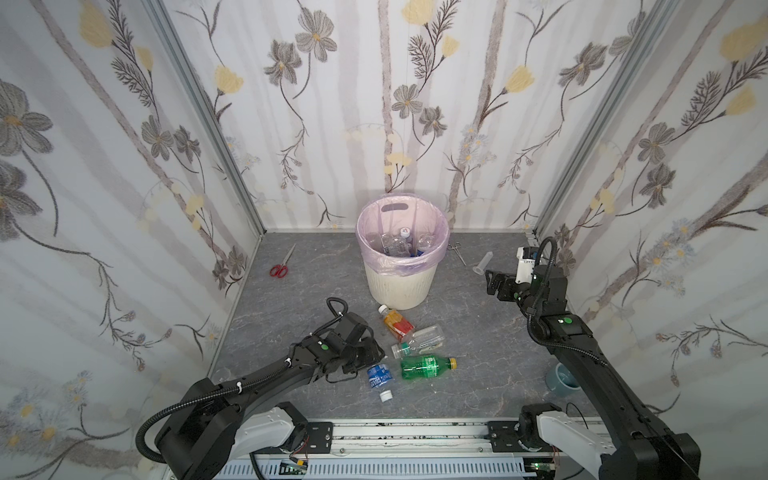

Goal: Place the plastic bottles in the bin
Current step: 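Lift the blue-labelled bottle with the left gripper and carry it over the bin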

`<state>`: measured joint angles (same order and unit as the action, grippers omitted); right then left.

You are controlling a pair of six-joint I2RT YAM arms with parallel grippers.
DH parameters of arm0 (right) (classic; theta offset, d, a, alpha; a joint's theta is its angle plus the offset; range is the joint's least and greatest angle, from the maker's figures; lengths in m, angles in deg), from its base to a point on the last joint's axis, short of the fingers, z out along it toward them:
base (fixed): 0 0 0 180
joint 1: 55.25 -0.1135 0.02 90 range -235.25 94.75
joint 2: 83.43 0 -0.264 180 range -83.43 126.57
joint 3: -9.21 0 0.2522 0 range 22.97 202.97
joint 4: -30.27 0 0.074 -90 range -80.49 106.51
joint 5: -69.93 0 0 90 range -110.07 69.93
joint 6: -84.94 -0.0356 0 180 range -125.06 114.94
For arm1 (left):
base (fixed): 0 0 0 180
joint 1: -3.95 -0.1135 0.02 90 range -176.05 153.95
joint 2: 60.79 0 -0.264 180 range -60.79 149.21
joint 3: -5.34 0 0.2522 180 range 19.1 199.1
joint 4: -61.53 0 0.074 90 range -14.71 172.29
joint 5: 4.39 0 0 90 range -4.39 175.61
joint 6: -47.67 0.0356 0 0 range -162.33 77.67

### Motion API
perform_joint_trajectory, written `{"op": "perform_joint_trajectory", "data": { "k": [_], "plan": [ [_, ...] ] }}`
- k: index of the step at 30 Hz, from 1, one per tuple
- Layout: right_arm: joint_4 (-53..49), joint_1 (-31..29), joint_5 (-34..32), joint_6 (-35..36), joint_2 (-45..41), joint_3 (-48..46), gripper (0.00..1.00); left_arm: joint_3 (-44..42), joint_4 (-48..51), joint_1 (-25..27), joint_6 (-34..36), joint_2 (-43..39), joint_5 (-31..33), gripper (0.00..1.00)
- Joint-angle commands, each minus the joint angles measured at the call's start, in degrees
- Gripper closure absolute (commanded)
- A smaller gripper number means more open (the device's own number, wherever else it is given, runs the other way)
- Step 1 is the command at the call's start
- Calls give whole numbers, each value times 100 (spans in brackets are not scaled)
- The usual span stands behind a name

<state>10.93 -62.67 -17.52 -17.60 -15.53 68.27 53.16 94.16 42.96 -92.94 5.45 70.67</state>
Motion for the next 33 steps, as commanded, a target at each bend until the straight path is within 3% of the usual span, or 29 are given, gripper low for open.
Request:
{"op": "perform_joint_trajectory", "data": {
  "k": [1,7,14,20,24,33],
  "plan": [
    [22,4,-9,14,-30,-3,3,428,904,-331,946,-116,44,46],
    [-4,4,-8,38,-73,-11,3,1484,1625,-894,2012,-126,-453,45],
    [-87,4,-3,98,-163,5,3,3309,2554,-1293,3038,379,-857,43],
    [-168,-4,97,67,-245,22,3,4520,2595,-1632,3217,900,-1584,44],
    [-261,-3,-3,67,-370,49,3,5126,2525,-1630,3143,1127,-1735,45],
    [-386,-5,27,85,-476,128,3,6775,2359,-1726,3386,1861,-1464,44]
  ]
}}
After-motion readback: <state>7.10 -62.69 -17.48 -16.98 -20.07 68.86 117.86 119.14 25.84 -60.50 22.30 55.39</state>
